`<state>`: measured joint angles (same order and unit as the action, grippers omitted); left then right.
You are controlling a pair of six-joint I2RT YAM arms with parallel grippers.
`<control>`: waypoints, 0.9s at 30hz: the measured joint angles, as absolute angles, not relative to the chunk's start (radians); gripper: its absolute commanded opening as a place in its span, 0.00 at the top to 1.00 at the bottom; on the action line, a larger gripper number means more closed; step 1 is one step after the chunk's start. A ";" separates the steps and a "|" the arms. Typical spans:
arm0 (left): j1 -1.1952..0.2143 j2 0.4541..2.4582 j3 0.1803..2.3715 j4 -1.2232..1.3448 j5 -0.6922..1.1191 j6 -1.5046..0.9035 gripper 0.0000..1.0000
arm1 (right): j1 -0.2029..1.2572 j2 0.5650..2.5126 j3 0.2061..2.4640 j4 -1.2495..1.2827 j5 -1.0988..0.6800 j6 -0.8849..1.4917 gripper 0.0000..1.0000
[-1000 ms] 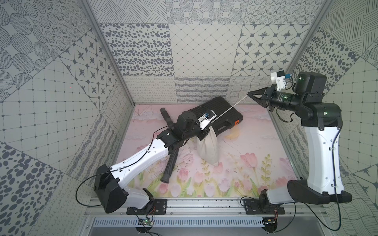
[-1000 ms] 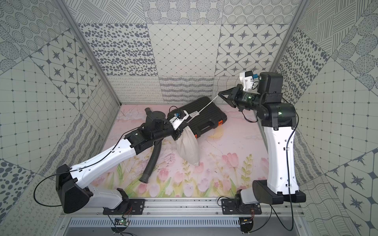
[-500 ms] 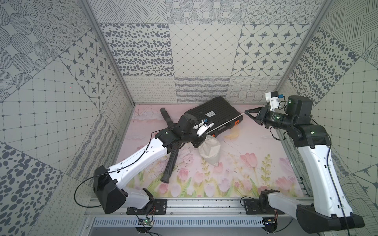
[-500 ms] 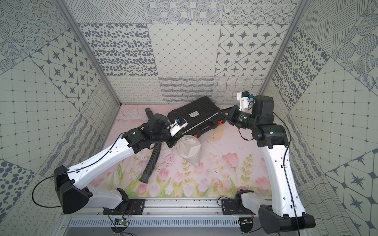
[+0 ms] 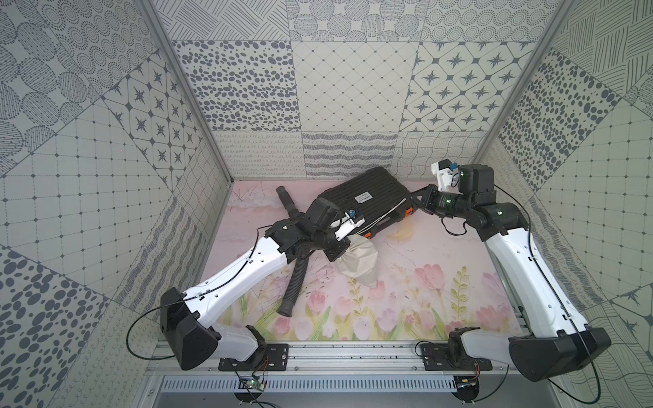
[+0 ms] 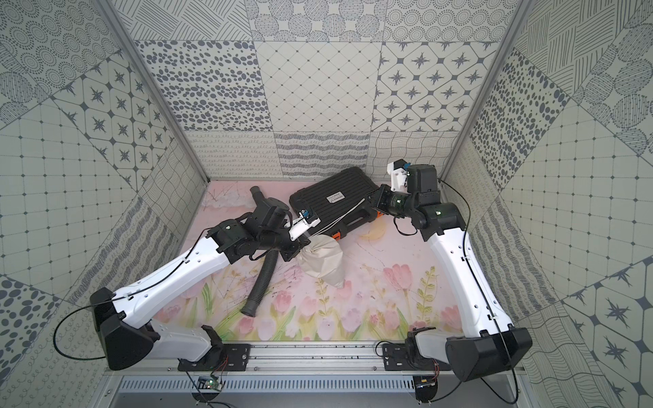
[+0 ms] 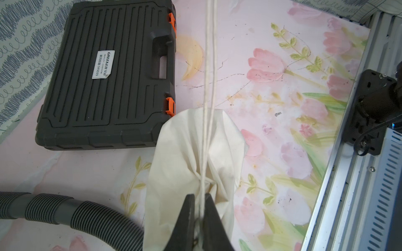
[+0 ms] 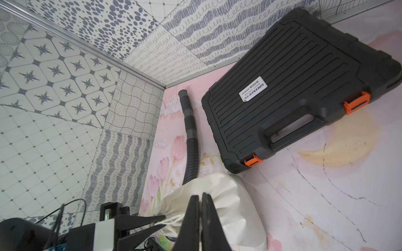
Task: Close the soil bag
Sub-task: Frap the soil bag at the center of the board.
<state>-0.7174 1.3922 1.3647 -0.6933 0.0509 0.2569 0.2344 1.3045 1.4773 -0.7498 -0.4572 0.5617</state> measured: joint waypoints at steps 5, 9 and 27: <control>-0.716 1.394 1.377 -0.726 0.047 0.257 1.00 | 0.269 1.356 1.434 -0.744 -0.432 0.530 0.45; -0.713 1.406 1.404 -0.747 0.047 0.256 1.00 | 0.268 1.371 1.411 -0.749 -0.406 0.490 0.09; -0.713 1.505 1.554 -0.798 0.073 0.186 1.00 | 0.492 1.132 1.296 -0.735 -0.453 0.066 0.03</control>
<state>-0.7128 1.5047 1.5536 -0.7982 0.0727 0.1856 0.4923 1.1320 1.2961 -0.7353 -0.4526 0.0662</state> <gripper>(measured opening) 0.103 0.969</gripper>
